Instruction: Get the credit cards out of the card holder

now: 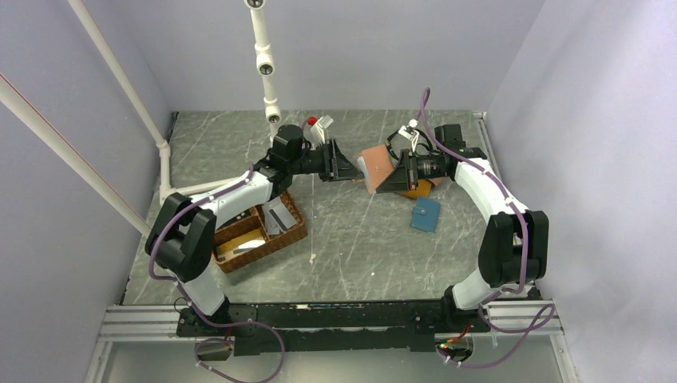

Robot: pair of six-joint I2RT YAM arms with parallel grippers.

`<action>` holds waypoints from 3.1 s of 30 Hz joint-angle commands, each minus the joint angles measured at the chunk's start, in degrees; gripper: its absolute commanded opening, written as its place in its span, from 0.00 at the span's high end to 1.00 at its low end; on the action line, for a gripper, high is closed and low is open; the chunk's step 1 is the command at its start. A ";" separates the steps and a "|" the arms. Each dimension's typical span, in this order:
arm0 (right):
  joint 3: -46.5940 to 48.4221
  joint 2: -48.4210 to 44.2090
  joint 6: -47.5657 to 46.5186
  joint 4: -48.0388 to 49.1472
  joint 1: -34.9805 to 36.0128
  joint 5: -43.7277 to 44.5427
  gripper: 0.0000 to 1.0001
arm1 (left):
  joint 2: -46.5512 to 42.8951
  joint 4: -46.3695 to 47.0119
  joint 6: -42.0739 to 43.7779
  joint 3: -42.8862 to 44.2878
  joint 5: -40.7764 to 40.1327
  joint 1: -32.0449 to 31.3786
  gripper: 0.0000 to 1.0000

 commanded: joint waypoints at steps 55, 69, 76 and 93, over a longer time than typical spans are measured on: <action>-1.91 -0.64 3.20 6.39 -0.46 0.71 0.97 | 1.68 4.41 -1.34 0.39 7.38 -0.20 1.00; -2.70 0.96 2.53 4.94 -0.37 12.31 0.41 | 3.43 1.07 -0.98 1.53 8.44 -0.20 1.00; -2.97 1.12 2.14 4.56 -0.35 15.18 0.19 | 4.29 1.41 -1.66 1.85 9.27 -0.20 1.00; -2.94 2.74 1.52 4.35 -0.42 17.52 0.05 | 5.29 -0.06 -1.61 3.13 9.99 -0.20 1.00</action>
